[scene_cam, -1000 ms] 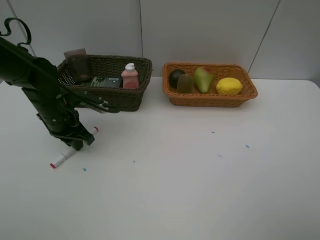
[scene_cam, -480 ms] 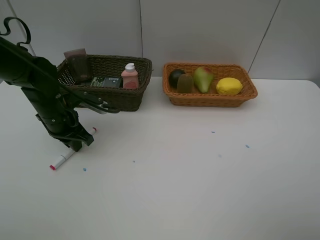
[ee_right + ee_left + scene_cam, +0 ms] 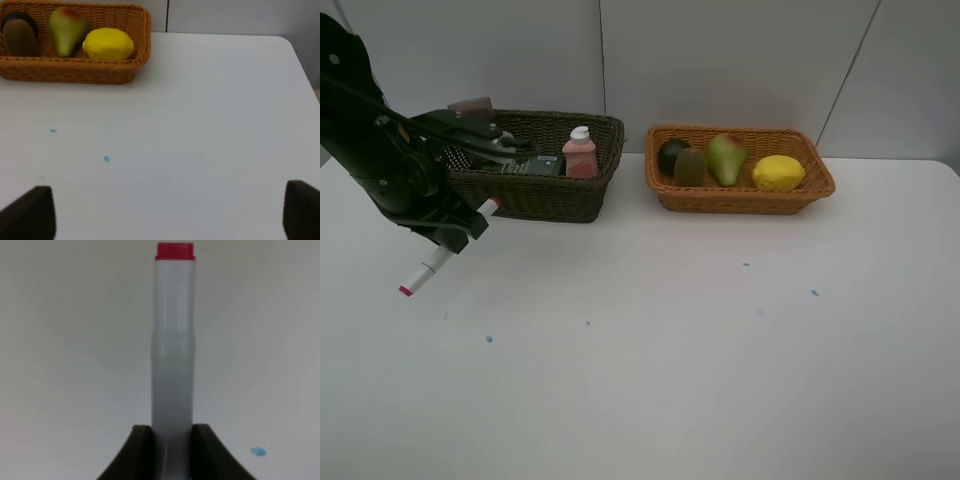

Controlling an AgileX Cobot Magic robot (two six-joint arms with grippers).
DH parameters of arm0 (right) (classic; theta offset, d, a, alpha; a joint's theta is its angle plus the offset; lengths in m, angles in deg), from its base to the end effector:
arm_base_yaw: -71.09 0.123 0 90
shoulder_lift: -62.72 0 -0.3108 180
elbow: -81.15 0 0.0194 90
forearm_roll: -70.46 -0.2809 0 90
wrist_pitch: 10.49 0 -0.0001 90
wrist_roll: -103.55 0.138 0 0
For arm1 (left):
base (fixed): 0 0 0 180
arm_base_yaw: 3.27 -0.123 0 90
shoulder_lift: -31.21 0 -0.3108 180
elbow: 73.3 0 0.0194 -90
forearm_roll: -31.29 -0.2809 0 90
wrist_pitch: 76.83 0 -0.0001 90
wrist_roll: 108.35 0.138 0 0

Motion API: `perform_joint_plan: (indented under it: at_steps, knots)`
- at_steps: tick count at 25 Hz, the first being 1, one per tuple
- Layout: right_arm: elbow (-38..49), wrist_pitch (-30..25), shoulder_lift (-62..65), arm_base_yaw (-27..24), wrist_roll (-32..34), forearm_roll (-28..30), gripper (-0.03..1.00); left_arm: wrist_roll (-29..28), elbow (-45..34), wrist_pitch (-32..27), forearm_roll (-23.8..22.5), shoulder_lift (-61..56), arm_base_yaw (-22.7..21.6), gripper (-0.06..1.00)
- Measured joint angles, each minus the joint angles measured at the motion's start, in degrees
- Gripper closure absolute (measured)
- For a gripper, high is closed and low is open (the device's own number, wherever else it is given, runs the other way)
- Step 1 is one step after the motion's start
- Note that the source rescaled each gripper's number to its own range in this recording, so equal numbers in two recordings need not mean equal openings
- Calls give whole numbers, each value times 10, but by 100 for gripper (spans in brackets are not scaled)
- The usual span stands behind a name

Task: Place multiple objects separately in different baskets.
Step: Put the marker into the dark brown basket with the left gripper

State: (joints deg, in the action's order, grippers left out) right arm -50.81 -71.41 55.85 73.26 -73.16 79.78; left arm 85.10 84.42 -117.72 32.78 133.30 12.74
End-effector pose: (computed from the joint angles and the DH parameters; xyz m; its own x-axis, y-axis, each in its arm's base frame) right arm 0.0341 -0.0183 0.2786 -0.4322 -0.0383 -0.9010 0.0806 0.9935 -0.0809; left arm 0.3290 -0.0968 0.1509 -0.8484 0.4654 -0.2522 0.4719 0.8808 0.0383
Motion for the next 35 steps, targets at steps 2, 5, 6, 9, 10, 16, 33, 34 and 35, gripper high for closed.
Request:
perform_joint_plan:
  at_steps: [2,5,6,9,10,16,33,34,35]
  knots:
    - [0,0,0,0,0,0,-3,0,22,-9,0,-22,0,84]
    - [0,0,0,0,0,0,-3,0,75,-13,-1,-31,0,84]
    - [0,0,0,0,0,0,-3,0,92,-13,-1,-30,0,84]
    - [0,0,0,0,0,0,-3,0,153,-14,-2,-18,0,84]
    - [0,0,0,0,0,1,-3,0,170,-14,-4,-10,0,84]
    - [0,0,0,0,0,1,-3,-2,297,-14,-15,70,0,84]
    - [0,0,0,0,0,1,-3,-13,489,-15,-19,306,0,84]
    - [0,0,0,0,0,1,-3,-13,490,-15,-21,315,0,84]
    - [0,0,0,0,0,1,-3,-13,490,-13,-22,321,0,84]
